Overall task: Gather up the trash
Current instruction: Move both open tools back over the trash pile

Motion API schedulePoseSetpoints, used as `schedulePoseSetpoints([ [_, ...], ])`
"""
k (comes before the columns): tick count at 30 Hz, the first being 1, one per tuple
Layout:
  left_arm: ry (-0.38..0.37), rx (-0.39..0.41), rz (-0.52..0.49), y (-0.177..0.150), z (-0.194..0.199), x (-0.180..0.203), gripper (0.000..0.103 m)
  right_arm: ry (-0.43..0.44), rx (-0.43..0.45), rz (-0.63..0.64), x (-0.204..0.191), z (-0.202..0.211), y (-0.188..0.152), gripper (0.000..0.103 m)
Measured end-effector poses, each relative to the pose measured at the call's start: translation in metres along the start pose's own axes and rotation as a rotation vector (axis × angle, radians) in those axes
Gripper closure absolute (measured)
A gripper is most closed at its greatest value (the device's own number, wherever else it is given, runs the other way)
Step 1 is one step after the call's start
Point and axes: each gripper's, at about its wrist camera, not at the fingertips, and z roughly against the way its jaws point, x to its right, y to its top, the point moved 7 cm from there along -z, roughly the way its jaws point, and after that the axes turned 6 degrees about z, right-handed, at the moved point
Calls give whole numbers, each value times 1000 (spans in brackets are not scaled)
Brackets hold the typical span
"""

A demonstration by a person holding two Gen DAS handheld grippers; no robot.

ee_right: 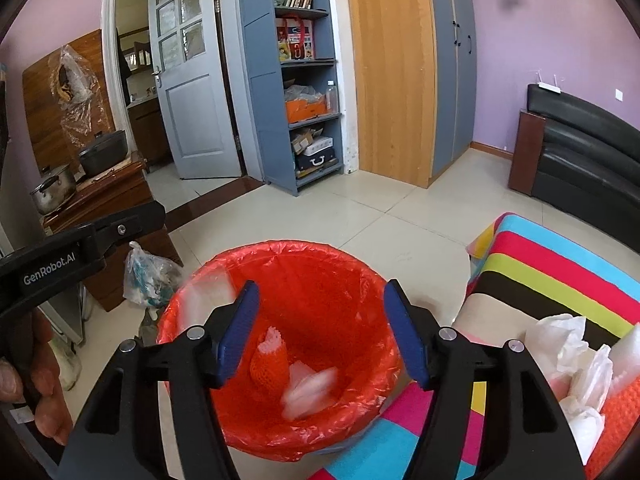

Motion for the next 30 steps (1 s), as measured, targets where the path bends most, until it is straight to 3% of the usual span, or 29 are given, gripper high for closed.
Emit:
schedulePoseSetpoints([
  [10, -31, 15, -38, -6, -4, 21, 64, -49, 20, -26, 22, 20, -9, 41],
  [19, -114, 48, -130, -23, -1, 75, 55, -150, 61, -80, 70, 67, -24, 38],
  [30, -199, 21, -204, -54, -3, 133, 51, -266, 59, -142, 133, 120, -59, 35],
])
